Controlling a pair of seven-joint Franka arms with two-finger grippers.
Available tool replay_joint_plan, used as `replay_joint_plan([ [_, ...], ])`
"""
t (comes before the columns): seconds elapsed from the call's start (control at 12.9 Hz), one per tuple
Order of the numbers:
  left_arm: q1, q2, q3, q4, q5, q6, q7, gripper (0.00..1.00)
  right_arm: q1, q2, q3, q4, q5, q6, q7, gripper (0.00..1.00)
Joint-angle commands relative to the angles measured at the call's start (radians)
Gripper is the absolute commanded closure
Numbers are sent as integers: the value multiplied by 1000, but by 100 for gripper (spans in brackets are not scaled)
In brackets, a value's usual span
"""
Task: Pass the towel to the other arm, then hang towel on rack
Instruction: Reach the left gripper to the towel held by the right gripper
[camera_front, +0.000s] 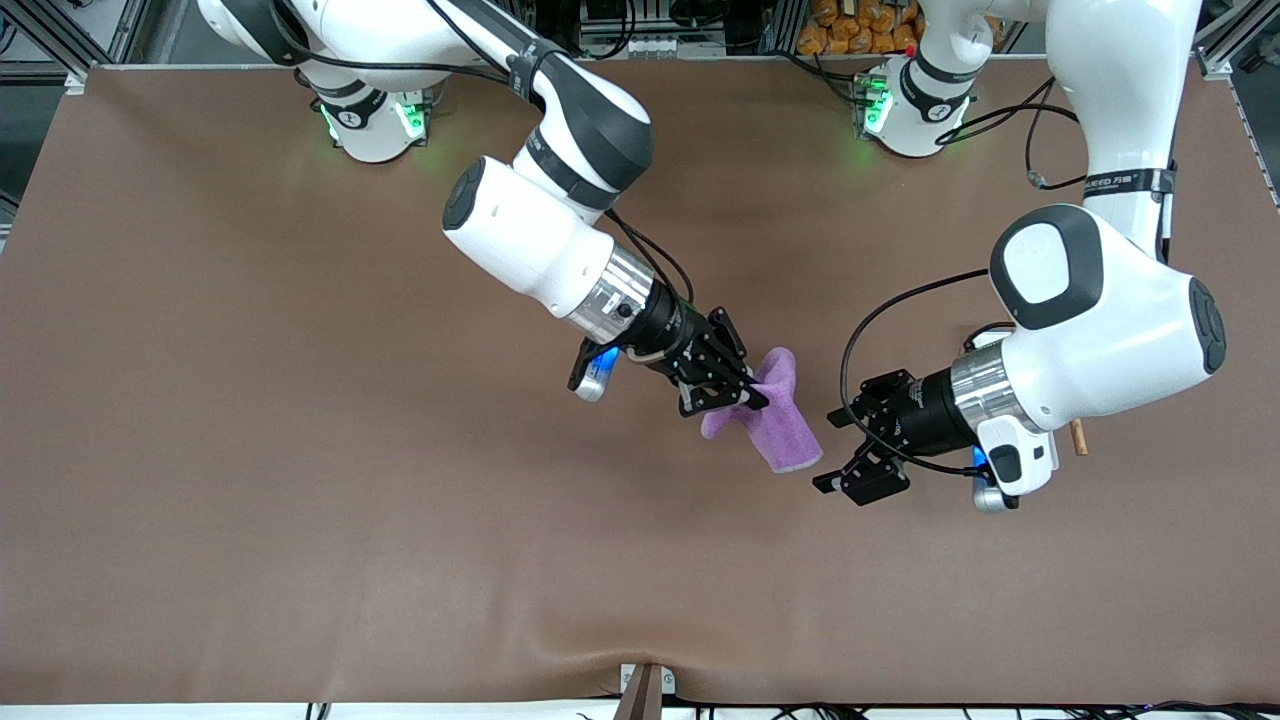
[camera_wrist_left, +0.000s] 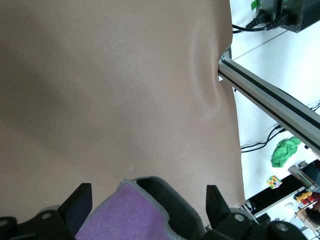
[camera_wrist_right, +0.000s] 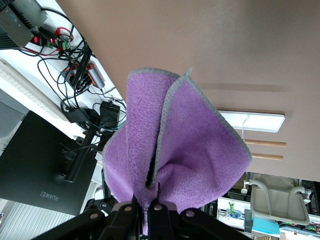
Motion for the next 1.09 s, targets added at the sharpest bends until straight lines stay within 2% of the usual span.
replay_joint_plan([
  [0.0,-19,-12,4,6,-14,-6,-34,0,8,0,-10,5,11,-1,8,100],
  [0.16,-24,-22,0,7,-14,-6,-42,1,8,-2,-10,5,11,-1,8,100],
  [0.39,-30,-29,-3,7,-16,-6,-51,12,8,0,-10,5,11,-1,8,100],
  [0.47,-34,-29,-3,7,-16,-6,-59,20,8,0,-10,5,11,-1,8,100],
  [0.7,-34,-43,-2,7,-16,-6,-56,56,8,-2,-10,5,11,-1,6,100],
  [0.86,-34,-43,-3,7,-16,-8,-53,89,8,-2,-10,5,11,-1,6,100],
  [0.93,-34,-45,-3,7,-16,-8,-45,100,8,-2,-10,5,11,-1,6,100],
  [1.01,-33,-51,-2,7,-16,-8,-40,100,8,-2,-10,5,11,-1,6,100],
])
